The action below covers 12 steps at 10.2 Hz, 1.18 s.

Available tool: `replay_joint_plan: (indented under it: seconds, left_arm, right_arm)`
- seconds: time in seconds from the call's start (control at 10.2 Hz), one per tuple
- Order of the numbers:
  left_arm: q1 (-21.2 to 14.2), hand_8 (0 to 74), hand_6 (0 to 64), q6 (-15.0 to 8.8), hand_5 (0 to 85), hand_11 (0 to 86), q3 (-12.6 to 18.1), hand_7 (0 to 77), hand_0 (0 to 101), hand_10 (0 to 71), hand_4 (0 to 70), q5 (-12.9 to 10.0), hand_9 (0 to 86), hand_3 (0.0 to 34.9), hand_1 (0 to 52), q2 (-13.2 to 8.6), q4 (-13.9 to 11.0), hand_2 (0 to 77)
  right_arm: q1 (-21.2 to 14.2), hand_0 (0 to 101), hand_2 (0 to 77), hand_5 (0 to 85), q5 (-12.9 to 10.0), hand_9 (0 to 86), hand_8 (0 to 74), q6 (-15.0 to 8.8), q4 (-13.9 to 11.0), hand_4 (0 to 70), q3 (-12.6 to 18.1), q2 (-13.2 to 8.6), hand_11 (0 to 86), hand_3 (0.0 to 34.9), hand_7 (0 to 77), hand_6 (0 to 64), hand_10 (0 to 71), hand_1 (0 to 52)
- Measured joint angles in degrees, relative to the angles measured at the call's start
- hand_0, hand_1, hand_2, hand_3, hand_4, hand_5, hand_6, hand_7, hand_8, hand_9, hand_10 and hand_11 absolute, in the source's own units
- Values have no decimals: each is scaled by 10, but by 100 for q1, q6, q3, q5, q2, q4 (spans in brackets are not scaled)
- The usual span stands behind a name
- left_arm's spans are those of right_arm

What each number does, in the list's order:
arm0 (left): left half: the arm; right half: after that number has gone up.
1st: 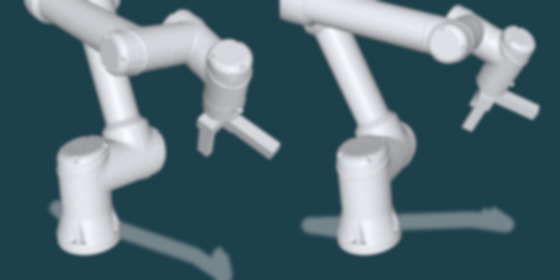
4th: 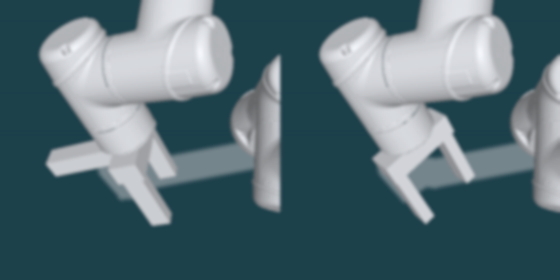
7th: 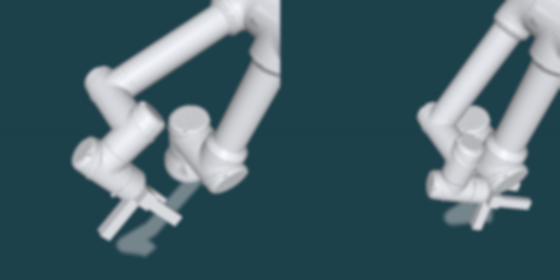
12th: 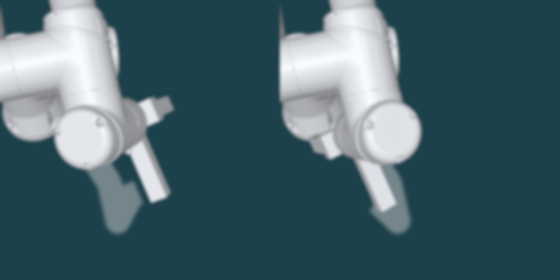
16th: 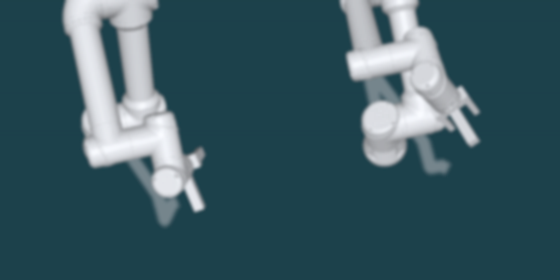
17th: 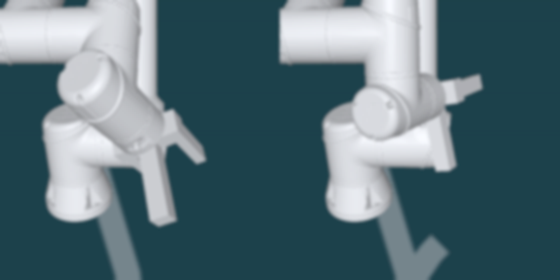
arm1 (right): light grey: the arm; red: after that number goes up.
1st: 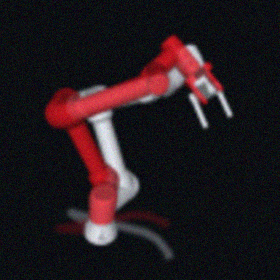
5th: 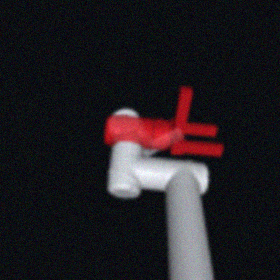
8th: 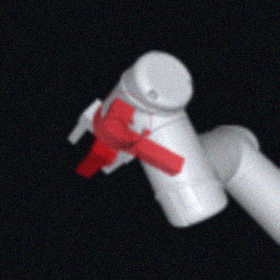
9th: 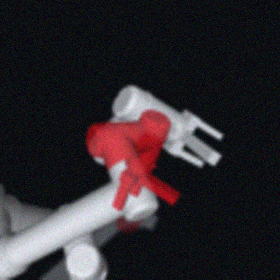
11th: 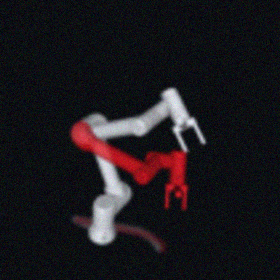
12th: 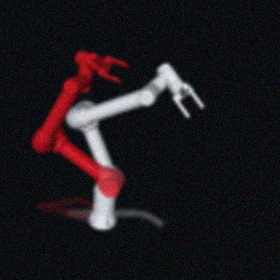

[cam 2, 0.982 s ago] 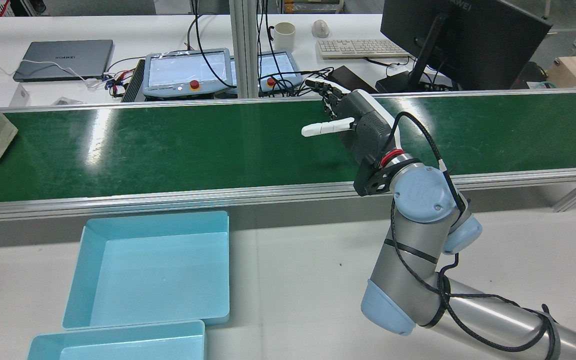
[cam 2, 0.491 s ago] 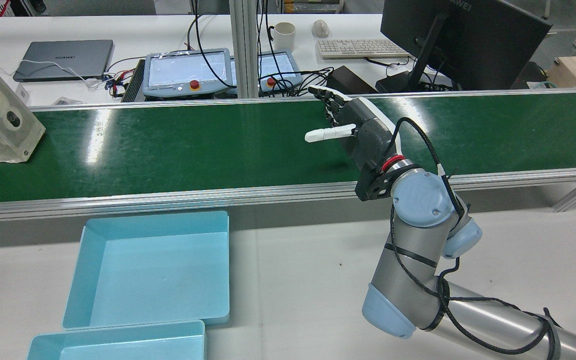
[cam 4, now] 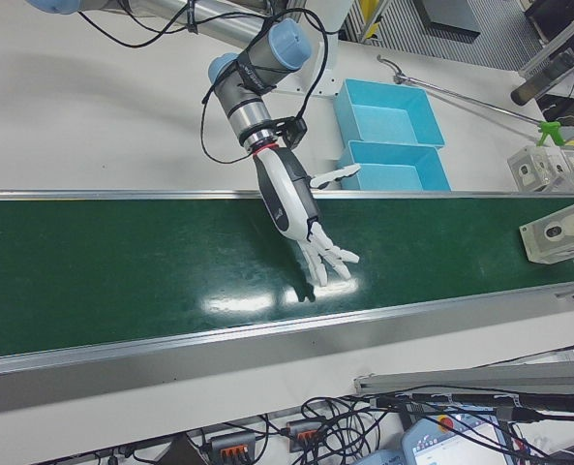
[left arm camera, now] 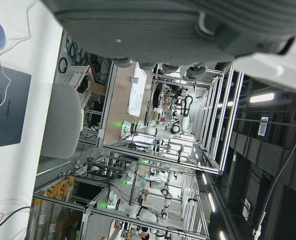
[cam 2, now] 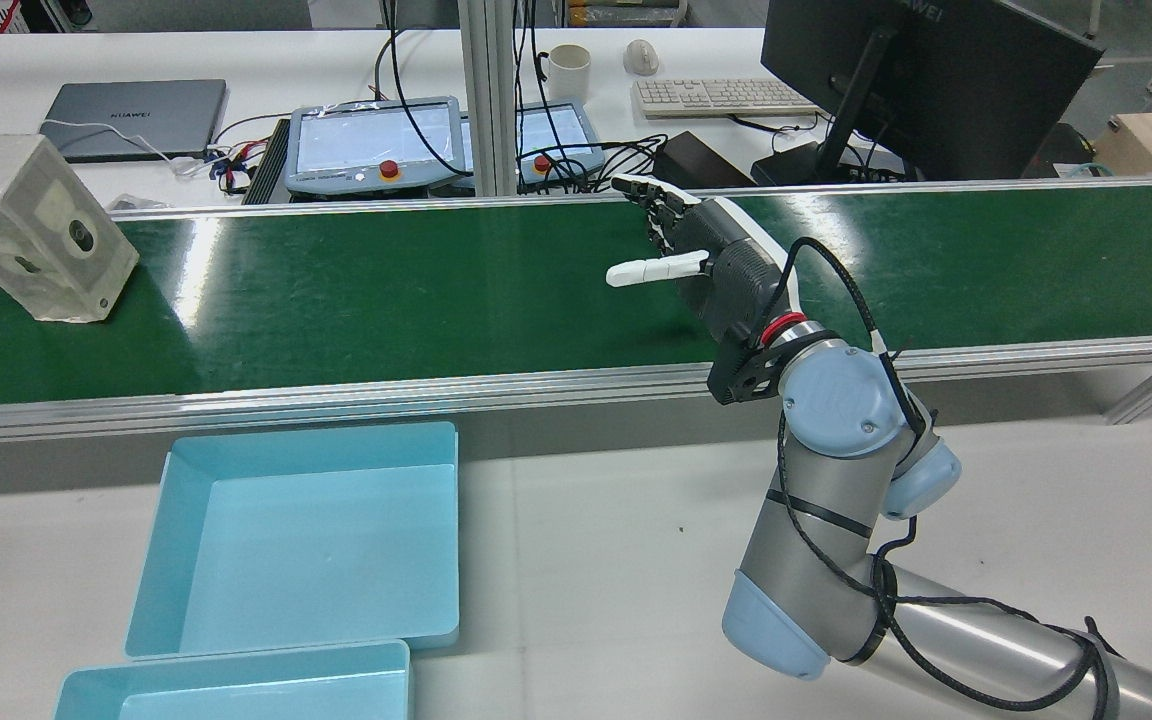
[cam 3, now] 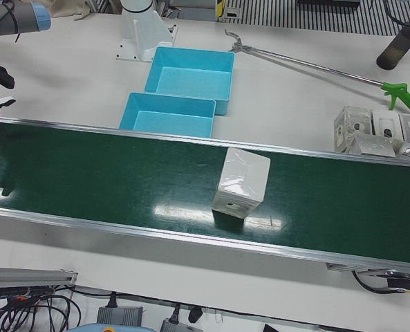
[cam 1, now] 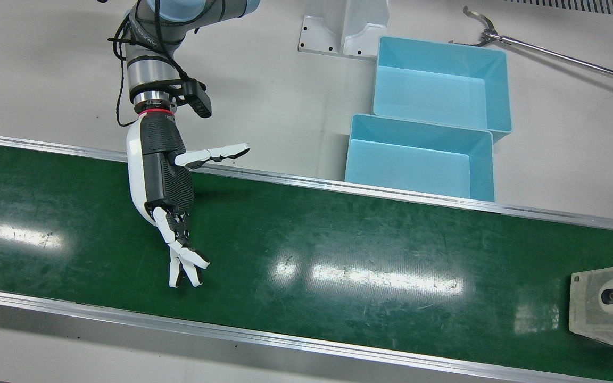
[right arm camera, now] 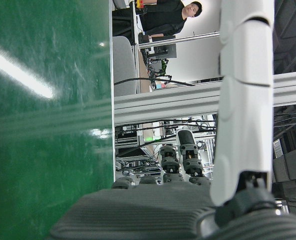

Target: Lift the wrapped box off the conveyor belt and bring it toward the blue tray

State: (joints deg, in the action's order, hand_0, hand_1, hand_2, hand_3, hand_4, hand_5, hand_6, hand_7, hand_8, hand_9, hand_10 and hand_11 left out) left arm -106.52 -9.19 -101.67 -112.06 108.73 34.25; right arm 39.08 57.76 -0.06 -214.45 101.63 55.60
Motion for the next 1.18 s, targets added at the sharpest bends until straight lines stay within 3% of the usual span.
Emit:
replay_joint_plan:
  seconds: [0.98,1.18]
  left_arm:
    - [0,5,0,0,11,5,0,5,0,5,0,0,5,0,0,0,0,5]
    - [0,5,5,0,11,5,0,5,0,5,0,0,5,0,0,0,0,11]
  right_arm:
    - [-167,487,44,196,-10,11,0,-43,10,98,-28,-39,16,0,33,27,0,147]
    - [-169,486,44,202,-11,11,0,-74,143,104,-38,-38,16,0,38,33,0,147]
